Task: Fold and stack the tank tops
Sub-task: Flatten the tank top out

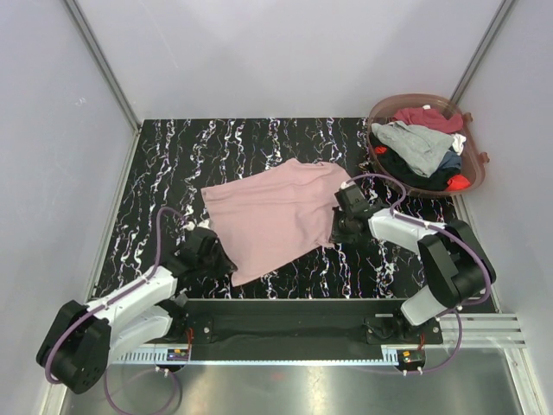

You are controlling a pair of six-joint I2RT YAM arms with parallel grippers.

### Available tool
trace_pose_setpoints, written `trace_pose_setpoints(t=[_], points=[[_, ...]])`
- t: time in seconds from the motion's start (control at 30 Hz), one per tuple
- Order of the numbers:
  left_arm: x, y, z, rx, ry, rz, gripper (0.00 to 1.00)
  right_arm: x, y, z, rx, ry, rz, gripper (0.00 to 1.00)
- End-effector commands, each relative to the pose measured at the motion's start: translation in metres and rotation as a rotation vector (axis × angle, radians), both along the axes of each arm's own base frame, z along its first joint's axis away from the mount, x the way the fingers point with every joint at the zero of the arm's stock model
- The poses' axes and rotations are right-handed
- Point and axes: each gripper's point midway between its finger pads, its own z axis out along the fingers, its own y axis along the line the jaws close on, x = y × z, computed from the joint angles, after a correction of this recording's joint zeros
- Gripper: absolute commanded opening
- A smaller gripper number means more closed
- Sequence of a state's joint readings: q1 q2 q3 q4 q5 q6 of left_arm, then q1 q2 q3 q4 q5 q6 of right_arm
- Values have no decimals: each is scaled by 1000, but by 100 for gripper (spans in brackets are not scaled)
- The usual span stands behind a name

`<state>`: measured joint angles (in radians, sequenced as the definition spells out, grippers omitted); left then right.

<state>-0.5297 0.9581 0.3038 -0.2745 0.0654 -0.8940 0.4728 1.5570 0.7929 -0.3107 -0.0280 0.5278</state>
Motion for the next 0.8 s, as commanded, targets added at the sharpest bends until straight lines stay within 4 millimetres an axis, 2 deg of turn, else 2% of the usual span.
trace_pose_setpoints(t=[0.0, 0.03, 0.07, 0.17, 0.2, 0.23, 0.3, 0.33, 0.43, 0.53, 0.67, 0.77], points=[[4, 17, -10, 69, -15, 39, 0, -4, 11, 5, -1, -6, 11, 10], [9, 24, -9, 64, -23, 74, 0, -8, 14, 12, 10, -21, 17, 4], [14, 28, -3, 53, -51, 96, 0, -12, 18, 16, 15, -27, 29, 4], [31, 50, 12, 35, -99, 190, 0, -31, 37, 31, 45, -35, 80, 9], [35, 56, 16, 35, -111, 208, 0, -39, 43, 33, 49, -32, 106, 12], [42, 69, 20, 31, -121, 262, 0, -41, 44, 41, 57, -39, 114, 28], [50, 81, 30, 31, -146, 306, 0, -42, 41, 49, 52, -56, 116, 39], [55, 92, 33, 25, -152, 350, 0, -40, 35, 59, 30, -84, 104, 45], [63, 110, 33, -5, -140, 437, 0, -32, 25, 78, -7, -145, 83, 52], [68, 130, 26, -10, -120, 515, 0, -16, 13, 87, -60, -178, 39, 53], [73, 158, 29, 41, -133, 598, 0, 3, 6, 89, -77, -181, -5, 52], [77, 171, 35, 53, -159, 638, 0, 5, 6, 80, -76, -163, -32, 55]])
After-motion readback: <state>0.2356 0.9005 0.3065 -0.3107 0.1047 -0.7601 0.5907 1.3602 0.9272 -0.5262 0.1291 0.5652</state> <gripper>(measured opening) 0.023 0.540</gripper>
